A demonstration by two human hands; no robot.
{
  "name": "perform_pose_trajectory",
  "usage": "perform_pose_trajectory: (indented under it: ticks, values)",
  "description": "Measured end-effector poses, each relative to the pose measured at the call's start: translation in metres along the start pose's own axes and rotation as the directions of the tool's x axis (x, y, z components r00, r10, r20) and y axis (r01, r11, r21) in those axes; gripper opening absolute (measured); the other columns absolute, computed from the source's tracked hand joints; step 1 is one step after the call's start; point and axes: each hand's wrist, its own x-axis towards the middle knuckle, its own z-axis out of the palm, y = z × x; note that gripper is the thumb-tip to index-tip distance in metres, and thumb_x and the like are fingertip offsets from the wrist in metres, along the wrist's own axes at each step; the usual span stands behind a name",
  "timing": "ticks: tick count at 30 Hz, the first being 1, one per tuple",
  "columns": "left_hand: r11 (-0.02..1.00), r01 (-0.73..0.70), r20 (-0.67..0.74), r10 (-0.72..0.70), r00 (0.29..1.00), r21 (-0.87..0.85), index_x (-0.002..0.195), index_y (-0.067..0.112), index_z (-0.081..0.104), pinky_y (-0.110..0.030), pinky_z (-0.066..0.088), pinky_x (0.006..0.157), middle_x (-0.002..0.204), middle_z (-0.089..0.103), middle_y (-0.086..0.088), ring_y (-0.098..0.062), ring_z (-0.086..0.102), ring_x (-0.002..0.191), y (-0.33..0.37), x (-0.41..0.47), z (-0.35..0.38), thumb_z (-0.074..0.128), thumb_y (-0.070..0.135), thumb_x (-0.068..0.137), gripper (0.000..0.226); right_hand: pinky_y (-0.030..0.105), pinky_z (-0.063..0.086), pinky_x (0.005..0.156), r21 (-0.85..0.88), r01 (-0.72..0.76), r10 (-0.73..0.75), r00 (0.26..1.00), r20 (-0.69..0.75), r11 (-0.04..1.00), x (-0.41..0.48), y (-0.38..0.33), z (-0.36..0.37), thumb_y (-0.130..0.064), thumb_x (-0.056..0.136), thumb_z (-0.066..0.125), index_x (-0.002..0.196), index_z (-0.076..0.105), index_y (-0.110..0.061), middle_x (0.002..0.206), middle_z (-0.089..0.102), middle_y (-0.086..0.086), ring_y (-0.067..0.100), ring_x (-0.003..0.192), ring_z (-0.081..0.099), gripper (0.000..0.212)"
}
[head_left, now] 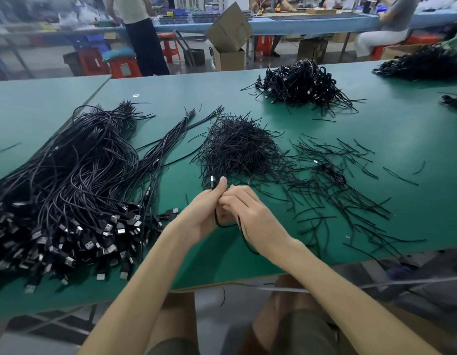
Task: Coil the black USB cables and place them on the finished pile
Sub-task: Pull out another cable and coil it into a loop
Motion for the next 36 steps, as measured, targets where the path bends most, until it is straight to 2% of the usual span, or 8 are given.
perform_pose_trajectory:
  ticks: [6, 9, 14, 18, 24, 27, 30, 36]
  values:
    - [0.981, -0.025, -0.027, 0.020, 0.999, -0.192, 0.130, -0.004, 0.063, -0.033, 0.049, 0.102, 0.125, 0.071, -0.011, -0.024, 0.066, 0.119, -0.005, 0.009, -0.003, 0.052, 0.020, 0.105, 0.036, 0.040, 0.045, 0.106, -0.044, 0.046, -0.040, 0.991, 0.127, 0.998, -0.007, -0.002, -0.005, 0.019, 0.087, 0.049, 0.123, 0.060, 0.002, 0.122, 0.059, 0.014, 0.032, 0.122, 0.052, 0.041]
    - [0.985, -0.128, -0.070, 0.120, 0.990, -0.117, 0.117, -0.002, 0.068, -0.028, 0.057, 0.076, 0.104, 0.075, -0.009, -0.020, 0.071, 0.092, -0.011, 0.009, -0.001, 0.059, 0.016, 0.102, 0.025, 0.035, 0.043, 0.109, -0.014, -0.008, 0.009, 0.998, 0.070, 1.000, -0.012, -0.004, -0.013, 0.019, 0.085, 0.045, 0.123, 0.059, 0.001, 0.123, 0.058, 0.011, 0.029, 0.122, 0.052, 0.045]
    - [0.967, -0.199, -0.150, 0.223, 0.963, 0.160, 0.097, 0.015, 0.077, -0.024, 0.054, 0.057, 0.095, 0.076, -0.003, -0.015, 0.071, 0.077, -0.021, 0.004, 0.003, 0.066, 0.022, 0.099, 0.014, 0.027, 0.050, 0.091, 0.251, -0.423, 0.476, 0.855, -0.208, 0.870, 0.000, -0.003, -0.018, -0.010, 0.102, 0.055, 0.121, 0.057, -0.013, 0.116, 0.051, -0.006, 0.015, 0.109, 0.056, 0.019]
    - [0.964, -0.184, -0.237, 0.228, 0.944, 0.193, 0.097, 0.011, 0.072, -0.024, 0.048, 0.048, 0.085, 0.074, 0.002, -0.014, 0.066, 0.065, -0.027, 0.002, 0.003, 0.069, 0.021, 0.097, 0.011, 0.010, 0.044, 0.078, 0.332, -0.638, 0.679, 0.734, -0.011, 0.695, 0.015, 0.009, -0.015, -0.017, 0.097, 0.066, 0.111, 0.065, -0.018, 0.100, 0.065, -0.005, 0.001, 0.091, 0.062, 0.013]
    - [0.812, -0.313, -0.205, 0.458, 0.865, 0.492, 0.101, 0.006, 0.063, -0.033, 0.057, 0.045, 0.087, 0.065, -0.015, -0.023, 0.073, 0.063, -0.029, 0.003, 0.011, 0.067, 0.012, 0.098, 0.008, 0.007, 0.047, 0.073, 0.363, -0.654, 0.696, 0.718, 0.023, 0.663, 0.014, 0.013, -0.016, -0.011, 0.094, 0.068, 0.098, 0.074, -0.016, 0.089, 0.072, -0.009, -0.004, 0.084, 0.065, 0.009]
    - [0.769, -0.332, -0.221, 0.515, 0.828, 0.546, 0.096, 0.010, 0.061, -0.029, 0.054, 0.040, 0.078, 0.070, -0.006, -0.026, 0.072, 0.054, -0.029, 0.001, 0.010, 0.069, 0.011, 0.097, 0.008, 0.006, 0.046, 0.075, 0.341, -0.648, 0.669, 0.740, 0.068, 0.681, 0.014, 0.010, -0.014, -0.015, 0.093, 0.069, 0.102, 0.075, -0.017, 0.094, 0.072, -0.009, -0.005, 0.087, 0.063, 0.010]
    - [0.750, -0.328, -0.225, 0.530, 0.817, 0.575, 0.091, 0.006, 0.066, -0.027, 0.054, 0.041, 0.073, 0.074, -0.008, -0.028, 0.071, 0.051, -0.031, 0.000, 0.006, 0.059, 0.013, 0.103, 0.016, 0.021, 0.055, 0.075, 0.341, -0.684, 0.684, 0.716, 0.142, 0.645, 0.013, 0.009, -0.013, -0.014, 0.092, 0.072, 0.104, 0.074, -0.016, 0.085, 0.071, -0.008, 0.001, 0.079, 0.065, 0.013]
    - [0.718, -0.279, -0.307, 0.569, 0.763, 0.638, 0.091, 0.005, 0.058, -0.026, 0.050, 0.040, 0.059, 0.069, -0.007, -0.027, 0.065, 0.042, -0.040, 0.005, 0.012, 0.047, 0.019, 0.109, 0.025, 0.024, 0.044, 0.064, 0.100, -0.633, 0.621, 0.774, 0.124, 0.768, 0.016, 0.002, -0.009, -0.019, 0.093, 0.061, 0.107, 0.069, -0.020, 0.078, 0.061, -0.010, 0.005, 0.067, 0.055, 0.016]
